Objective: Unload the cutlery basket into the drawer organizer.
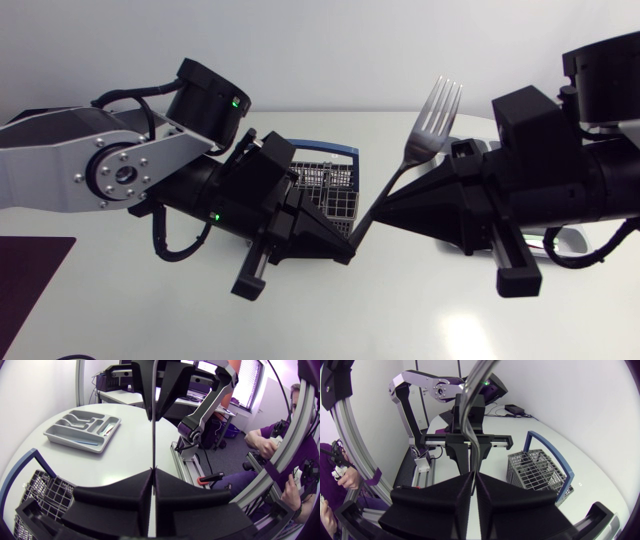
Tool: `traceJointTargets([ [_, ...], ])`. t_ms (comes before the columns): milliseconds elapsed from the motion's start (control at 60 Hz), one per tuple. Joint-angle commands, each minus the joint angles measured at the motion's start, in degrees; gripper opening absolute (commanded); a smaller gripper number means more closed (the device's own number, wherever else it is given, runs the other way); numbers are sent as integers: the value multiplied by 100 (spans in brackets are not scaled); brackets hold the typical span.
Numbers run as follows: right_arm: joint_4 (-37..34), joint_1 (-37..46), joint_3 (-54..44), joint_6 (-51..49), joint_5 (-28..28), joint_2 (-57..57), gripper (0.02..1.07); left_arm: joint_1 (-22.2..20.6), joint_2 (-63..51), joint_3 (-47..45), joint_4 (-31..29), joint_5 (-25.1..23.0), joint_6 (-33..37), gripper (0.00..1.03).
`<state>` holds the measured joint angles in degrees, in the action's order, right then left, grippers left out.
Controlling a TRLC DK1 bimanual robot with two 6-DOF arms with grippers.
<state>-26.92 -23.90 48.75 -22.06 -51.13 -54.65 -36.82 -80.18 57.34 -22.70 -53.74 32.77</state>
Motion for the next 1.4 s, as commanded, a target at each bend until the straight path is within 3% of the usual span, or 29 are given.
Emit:
traceJointTargets([
  [0,29,8,73,88,25,-54,8,-36,90,146,-50,-128,-87,3],
  [250,90,-1,47,167,95,-81,8,-54,64,198,-42,-120,-149,6],
  [483,29,184,99,167,200,-133,8,52,29,313,-15,-84,-368,71],
  [650,-147,448,205,71,332,-195,8,157,-24,401,134,162,-711,97],
  [950,-622,1388,662,-290,763,-661,8,465,-41,515,688,970,-1458,98],
  [1383,-551,2425,1479,-325,2468,-2278,8,219,301,278,670,2007,-1432,98],
])
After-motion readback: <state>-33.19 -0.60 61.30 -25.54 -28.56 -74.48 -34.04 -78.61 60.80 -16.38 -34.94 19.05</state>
